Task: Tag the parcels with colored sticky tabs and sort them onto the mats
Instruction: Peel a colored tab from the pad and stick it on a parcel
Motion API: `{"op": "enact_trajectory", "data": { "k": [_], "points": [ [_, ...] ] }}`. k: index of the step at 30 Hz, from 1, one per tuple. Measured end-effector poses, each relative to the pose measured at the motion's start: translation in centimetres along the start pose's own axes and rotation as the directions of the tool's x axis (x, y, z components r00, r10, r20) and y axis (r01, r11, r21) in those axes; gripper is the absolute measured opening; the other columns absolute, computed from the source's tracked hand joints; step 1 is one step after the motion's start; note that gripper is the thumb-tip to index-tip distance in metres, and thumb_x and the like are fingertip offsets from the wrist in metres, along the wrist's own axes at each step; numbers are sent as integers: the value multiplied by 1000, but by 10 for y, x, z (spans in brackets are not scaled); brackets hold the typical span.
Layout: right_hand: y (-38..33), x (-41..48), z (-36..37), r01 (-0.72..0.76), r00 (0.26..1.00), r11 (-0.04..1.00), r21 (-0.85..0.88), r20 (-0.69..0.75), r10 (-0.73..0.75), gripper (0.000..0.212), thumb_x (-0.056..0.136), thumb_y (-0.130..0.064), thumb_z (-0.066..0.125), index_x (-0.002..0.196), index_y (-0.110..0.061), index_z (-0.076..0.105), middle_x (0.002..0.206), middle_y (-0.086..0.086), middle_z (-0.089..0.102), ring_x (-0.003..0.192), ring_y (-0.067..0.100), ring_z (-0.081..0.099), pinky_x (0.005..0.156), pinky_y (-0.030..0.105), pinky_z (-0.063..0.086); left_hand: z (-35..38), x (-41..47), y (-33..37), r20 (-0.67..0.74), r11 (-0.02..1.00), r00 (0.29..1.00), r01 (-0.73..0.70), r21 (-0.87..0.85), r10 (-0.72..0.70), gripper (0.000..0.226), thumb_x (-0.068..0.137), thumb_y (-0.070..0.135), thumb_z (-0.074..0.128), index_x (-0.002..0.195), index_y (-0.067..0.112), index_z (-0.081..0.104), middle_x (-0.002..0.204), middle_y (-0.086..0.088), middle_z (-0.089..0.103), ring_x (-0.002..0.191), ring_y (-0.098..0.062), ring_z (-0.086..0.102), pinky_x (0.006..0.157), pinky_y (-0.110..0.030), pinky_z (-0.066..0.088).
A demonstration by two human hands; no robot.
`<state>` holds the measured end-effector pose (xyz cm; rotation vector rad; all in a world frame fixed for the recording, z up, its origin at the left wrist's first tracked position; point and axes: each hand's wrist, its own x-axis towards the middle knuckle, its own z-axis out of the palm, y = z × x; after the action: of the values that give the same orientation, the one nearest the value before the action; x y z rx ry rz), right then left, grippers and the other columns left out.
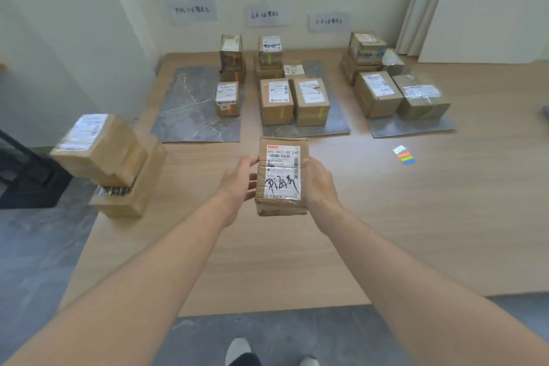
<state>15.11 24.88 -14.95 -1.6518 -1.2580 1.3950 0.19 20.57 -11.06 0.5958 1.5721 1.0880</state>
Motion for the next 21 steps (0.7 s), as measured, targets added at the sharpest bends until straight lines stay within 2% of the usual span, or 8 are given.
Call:
{"op": "enact_trajectory", "data": {
  "k": [5, 7, 10, 13, 17, 21],
  "points": [
    [16, 44, -20, -73, 997, 997, 23, -23, 73, 47, 79, -59, 34, 103, -36, 67, 114, 4, 67, 102, 23, 67, 97, 51, 54, 35, 38, -3, 39, 998, 998, 52, 27, -53, 27, 99, 41, 44, 105, 28, 67, 94, -7, 70, 81, -19, 66, 82, -34, 53],
    [23, 64, -22, -101, 994, 995, 28, -38, 102, 47, 79, -59, 35, 102, -35, 68, 113, 4, 68, 100, 23, 69, 95, 51, 55, 45, 57, -7, 61, 996, 995, 78, 35, -80, 27, 99, 41, 43, 104, 29, 66, 97, -7, 69, 85, -20, 65, 88, -37, 53],
    [28, 87, -23, -115, 991, 993, 14, -70, 115, 47, 80, -58, 34, 97, -30, 67, 110, 5, 68, 97, 22, 68, 88, 44, 57, 56, 87, -15, 79, 991, 988, 126, 49, -130, 25, 100, 40, 42, 102, 30, 64, 100, -7, 67, 87, -20, 65, 87, -37, 54],
    [33, 105, -24, -114, 990, 993, 21, -86, 116, 38, 84, -52, 34, 90, -27, 63, 104, 3, 68, 93, 20, 66, 77, 37, 52, 64, 114, -25, 78, 983, 981, 170, 67, -175, 23, 100, 40, 43, 101, 30, 64, 109, -11, 67, 92, -23, 66, 96, -41, 55],
    [54, 123, -24, -158, 985, 987, 25, -61, 159, 34, 93, -43, 36, 98, -24, 64, 98, -3, 71, 93, 17, 67, 81, 38, 52, 72, 134, -40, 66, 969, 969, 233, 88, -239, 21, 99, 40, 45, 100, 29, 64, 111, -12, 68, 97, -25, 68, 93, -39, 55],
    [72, 135, -27, -171, 985, 985, 25, -34, 172, 29, 100, -36, 38, 101, -23, 63, 96, -8, 70, 93, 12, 66, 80, 35, 50, 79, 148, -53, 51, 954, 957, 279, 107, -285, 21, 98, 39, 46, 103, 30, 63, 119, -17, 67, 108, -30, 68, 96, -39, 55]
  ]
}}
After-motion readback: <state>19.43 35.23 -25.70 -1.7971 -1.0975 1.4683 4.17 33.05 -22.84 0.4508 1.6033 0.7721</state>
